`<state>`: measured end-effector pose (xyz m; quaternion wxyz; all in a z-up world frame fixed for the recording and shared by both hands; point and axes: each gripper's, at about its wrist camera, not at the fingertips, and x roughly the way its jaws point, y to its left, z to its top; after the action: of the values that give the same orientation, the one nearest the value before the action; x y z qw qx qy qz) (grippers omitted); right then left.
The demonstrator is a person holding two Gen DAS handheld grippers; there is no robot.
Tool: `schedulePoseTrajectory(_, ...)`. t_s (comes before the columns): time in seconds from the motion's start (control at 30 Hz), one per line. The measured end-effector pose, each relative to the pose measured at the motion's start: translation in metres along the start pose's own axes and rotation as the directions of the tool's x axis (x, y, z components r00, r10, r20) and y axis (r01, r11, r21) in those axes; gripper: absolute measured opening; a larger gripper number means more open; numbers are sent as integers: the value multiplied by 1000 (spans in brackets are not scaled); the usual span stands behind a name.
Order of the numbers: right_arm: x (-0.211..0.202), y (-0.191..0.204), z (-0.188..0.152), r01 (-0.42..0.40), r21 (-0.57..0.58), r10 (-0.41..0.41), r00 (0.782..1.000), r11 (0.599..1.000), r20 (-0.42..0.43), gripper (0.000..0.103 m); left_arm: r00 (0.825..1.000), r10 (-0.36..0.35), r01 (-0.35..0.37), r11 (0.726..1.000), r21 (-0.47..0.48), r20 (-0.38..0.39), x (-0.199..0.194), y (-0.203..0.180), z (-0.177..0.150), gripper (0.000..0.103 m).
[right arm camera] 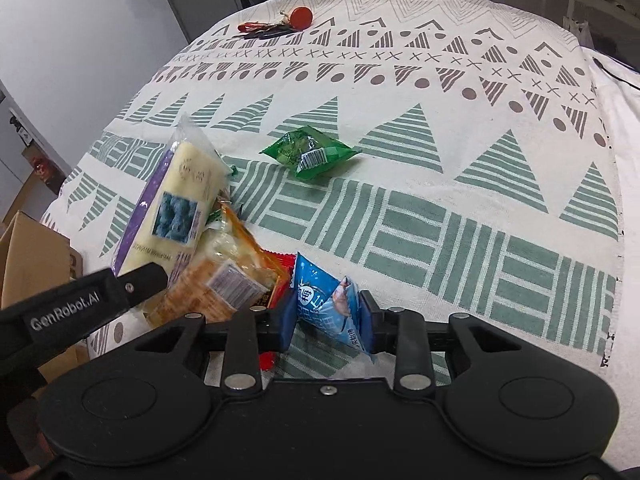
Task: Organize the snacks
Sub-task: 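Grasp the cream bread roll with the left tool while the right tool grasps the blue candy, then carry the bread roll and blue candy into the cardboard box and open both tools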
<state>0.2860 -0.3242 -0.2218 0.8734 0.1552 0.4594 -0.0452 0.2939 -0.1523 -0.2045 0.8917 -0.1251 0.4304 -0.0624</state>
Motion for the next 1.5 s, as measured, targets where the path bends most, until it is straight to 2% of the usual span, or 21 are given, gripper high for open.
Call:
schedulePoseTrajectory(0.13,-1,0,0,-9,2,9,1000,1000,0,31,1000,-1,1,1000,1,5,-8,-3,0,22)
schedulePoseTrajectory(0.5,-23,-2,1,-44,19,42,997,999,69,31,998,25,-25,1000,6,54,-46,-9,3,16)
schedulePoseTrajectory(0.73,-35,4,3,-67,-1,67,992,998,106,31,994,49,-49,999,0,101,-76,-7,7,14)
schedulePoseTrajectory(0.93,-48,7,3,-96,-2,96,986,995,140,31,990,90,-88,996,-18,110,-96,0,4,12)
schedulePoseTrajectory(1.5,-75,54,-10,-218,-125,238,955,968,175,31,969,148,-139,989,-57,198,-156,28,7,10)
